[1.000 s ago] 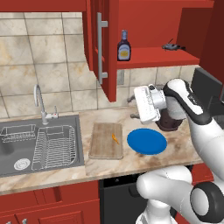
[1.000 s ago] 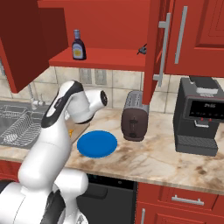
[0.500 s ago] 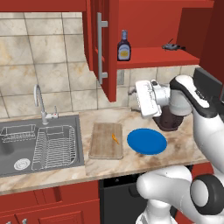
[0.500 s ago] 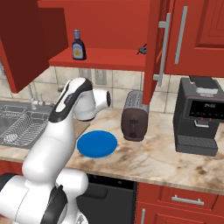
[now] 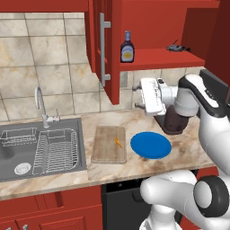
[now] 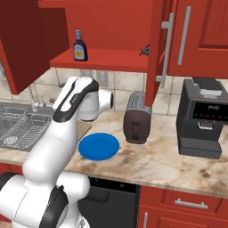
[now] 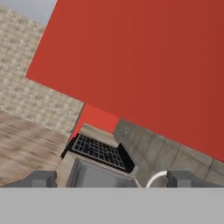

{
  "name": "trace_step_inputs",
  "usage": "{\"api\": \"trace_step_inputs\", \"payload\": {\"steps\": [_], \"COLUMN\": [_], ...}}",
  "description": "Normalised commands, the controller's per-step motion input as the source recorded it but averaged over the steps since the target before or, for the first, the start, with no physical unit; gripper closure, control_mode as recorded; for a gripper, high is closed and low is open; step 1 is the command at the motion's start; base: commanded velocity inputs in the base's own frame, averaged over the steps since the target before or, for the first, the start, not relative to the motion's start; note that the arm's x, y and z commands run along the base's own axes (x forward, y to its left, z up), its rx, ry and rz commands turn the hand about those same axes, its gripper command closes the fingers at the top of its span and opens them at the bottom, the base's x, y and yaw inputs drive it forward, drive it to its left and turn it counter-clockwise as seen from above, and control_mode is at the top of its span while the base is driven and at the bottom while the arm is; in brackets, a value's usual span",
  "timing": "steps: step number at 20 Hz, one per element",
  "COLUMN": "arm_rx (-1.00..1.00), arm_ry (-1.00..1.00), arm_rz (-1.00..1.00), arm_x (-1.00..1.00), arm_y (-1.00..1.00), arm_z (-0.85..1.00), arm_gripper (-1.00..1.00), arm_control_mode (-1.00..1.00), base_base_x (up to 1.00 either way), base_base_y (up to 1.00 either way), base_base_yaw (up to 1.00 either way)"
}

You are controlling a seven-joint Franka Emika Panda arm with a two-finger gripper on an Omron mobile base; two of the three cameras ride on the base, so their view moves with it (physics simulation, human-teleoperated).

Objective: Pick the shrimp from the plate and place it on the cutting board. Then pick the condiment bottle from the cabinet and place it next to the cutting board.

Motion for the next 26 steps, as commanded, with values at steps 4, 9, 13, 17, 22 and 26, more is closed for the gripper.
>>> {"api": "trace_step_inputs", "payload": {"steps": [4, 9, 13, 17, 22, 26], "arm_rx": [0.05, 0.04, 0.04, 0.03, 0.02, 0.00], "arm_ry": [0.00, 0.00, 0.00, 0.00, 0.00, 0.00], "arm_rz": [0.00, 0.00, 0.00, 0.00, 0.00, 0.00], "arm_x": [-0.01, -0.03, -0.04, -0.01, 0.00, 0.00], "arm_y": [0.00, 0.00, 0.00, 0.00, 0.00, 0.00], "arm_z": [0.26, 0.29, 0.32, 0.30, 0.23, 0.20], "arm_gripper": [-1.00, -1.00, -1.00, -1.00, -1.00, -1.00], "arm_control_mode": [-1.00, -1.00, -1.00, -1.00, -1.00, -1.00], "base_base_x": [0.00, 0.00, 0.00, 0.00, 0.00, 0.00], "base_base_y": [0.00, 0.00, 0.00, 0.00, 0.00, 0.00], "base_base_yaw": [0.00, 0.00, 0.00, 0.00, 0.00, 0.00]}}
